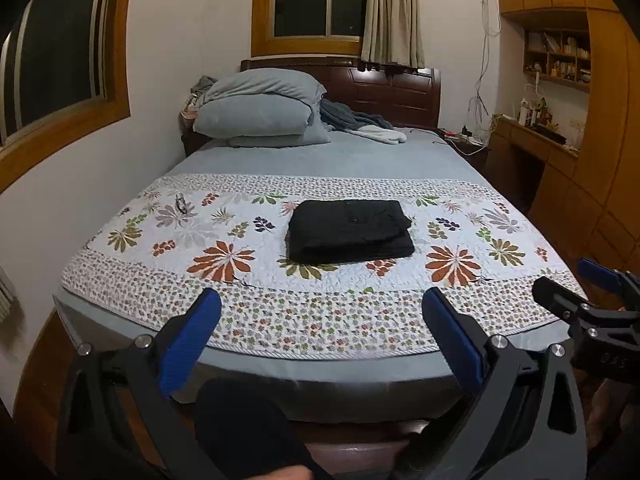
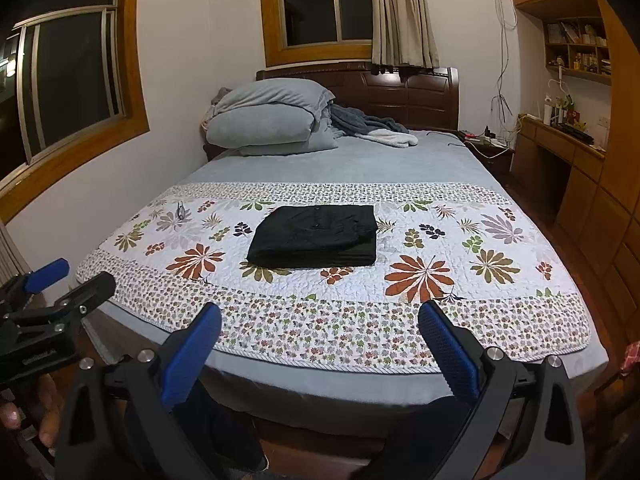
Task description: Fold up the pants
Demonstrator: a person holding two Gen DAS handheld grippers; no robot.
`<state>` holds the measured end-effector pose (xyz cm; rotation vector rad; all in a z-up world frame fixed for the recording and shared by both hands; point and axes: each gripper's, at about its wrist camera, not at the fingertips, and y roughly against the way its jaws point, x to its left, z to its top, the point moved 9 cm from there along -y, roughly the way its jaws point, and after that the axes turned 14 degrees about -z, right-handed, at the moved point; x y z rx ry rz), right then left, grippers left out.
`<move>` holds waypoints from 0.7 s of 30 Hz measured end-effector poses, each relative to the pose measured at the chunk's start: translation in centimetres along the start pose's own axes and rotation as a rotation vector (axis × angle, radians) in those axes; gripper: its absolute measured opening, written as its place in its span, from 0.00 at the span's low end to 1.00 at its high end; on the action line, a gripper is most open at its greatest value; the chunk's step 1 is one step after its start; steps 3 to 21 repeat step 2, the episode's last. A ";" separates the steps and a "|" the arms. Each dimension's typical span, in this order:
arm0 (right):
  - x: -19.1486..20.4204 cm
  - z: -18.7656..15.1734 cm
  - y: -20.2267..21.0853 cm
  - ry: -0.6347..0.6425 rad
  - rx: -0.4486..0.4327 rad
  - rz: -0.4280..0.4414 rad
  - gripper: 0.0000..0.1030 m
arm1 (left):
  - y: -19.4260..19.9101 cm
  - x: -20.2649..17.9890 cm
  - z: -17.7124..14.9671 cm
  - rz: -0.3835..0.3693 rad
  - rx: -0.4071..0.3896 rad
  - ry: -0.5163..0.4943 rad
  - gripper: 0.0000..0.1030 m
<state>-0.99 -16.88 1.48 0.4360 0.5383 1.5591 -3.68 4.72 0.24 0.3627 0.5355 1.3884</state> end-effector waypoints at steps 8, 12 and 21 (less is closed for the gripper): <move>0.0 0.0 0.0 0.000 -0.001 -0.001 0.97 | 0.0 0.1 0.0 0.004 0.003 0.003 0.97; 0.0 0.0 0.0 0.000 -0.001 -0.001 0.97 | 0.0 0.1 0.0 0.004 0.003 0.003 0.97; 0.0 0.0 0.0 0.000 -0.001 -0.001 0.97 | 0.0 0.1 0.0 0.004 0.003 0.003 0.97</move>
